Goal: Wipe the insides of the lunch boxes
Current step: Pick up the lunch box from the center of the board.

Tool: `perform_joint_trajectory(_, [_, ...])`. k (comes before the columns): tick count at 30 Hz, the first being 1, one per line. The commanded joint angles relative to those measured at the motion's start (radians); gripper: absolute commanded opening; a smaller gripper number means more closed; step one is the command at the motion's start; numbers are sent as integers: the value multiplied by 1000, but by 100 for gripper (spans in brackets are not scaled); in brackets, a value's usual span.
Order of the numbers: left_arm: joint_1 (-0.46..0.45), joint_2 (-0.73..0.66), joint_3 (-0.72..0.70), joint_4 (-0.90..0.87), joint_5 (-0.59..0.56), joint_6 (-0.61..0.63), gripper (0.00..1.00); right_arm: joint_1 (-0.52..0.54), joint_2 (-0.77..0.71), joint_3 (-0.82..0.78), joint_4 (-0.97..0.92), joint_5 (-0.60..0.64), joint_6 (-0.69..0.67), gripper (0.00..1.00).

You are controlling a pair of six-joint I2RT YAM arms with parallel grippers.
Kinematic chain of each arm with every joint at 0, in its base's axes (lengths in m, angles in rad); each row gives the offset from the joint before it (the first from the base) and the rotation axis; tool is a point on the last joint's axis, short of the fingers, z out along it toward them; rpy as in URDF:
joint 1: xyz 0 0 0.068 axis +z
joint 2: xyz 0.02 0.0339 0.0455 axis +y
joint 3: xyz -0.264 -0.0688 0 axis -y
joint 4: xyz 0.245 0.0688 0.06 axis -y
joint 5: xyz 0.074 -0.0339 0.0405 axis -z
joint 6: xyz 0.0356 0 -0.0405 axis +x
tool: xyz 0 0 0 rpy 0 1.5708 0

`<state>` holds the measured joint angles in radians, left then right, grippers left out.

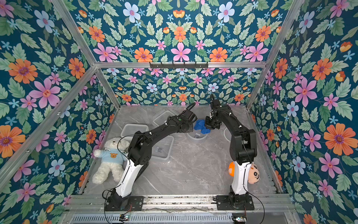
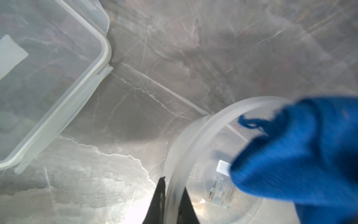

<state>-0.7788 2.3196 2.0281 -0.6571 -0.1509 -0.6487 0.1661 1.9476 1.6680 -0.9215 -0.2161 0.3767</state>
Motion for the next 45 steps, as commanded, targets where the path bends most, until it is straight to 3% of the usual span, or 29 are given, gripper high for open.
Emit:
perform_joint_trajectory(1, [1, 6, 0, 2, -33, 3, 2, -10, -90, -133, 16, 48, -9, 0])
perform_joint_trajectory(5, [1, 15, 10, 5, -23, 3, 2, 3, -178, -307, 95, -69, 9, 0])
perform_joint_trajectory(9, [1, 18, 14, 23, -4, -4, 2, 101, -212, -397, 164, -88, 38, 0])
perform_joint_trajectory(18, [-15, 32, 29, 24, 22, -8, 2, 245, -103, -242, 210, -174, 108, 0])
perform_joint_trajectory(23, [-18, 33, 25, 27, 29, -11, 2, 228, -41, -183, 261, -273, 141, 0])
perform_joint_trajectory(27, [-18, 16, -6, 35, 25, -11, 15, 158, -95, -247, 330, -417, 187, 0])
perform_joint_trajectory(30, [-17, 1, -23, 43, 27, -9, 27, 101, -202, -262, 256, -407, 147, 0])
perform_joint_trajectory(35, [-16, -25, -44, 76, 42, -13, 36, 31, -311, -187, 72, -255, 51, 0])
perform_joint_trajectory(39, [-14, -43, -71, 109, 81, -25, 37, 18, -189, -57, 6, -191, 9, 0])
perform_joint_trajectory(45, [-8, -38, -103, 137, 111, -37, 32, 42, 68, 145, -41, -231, -1, 0])
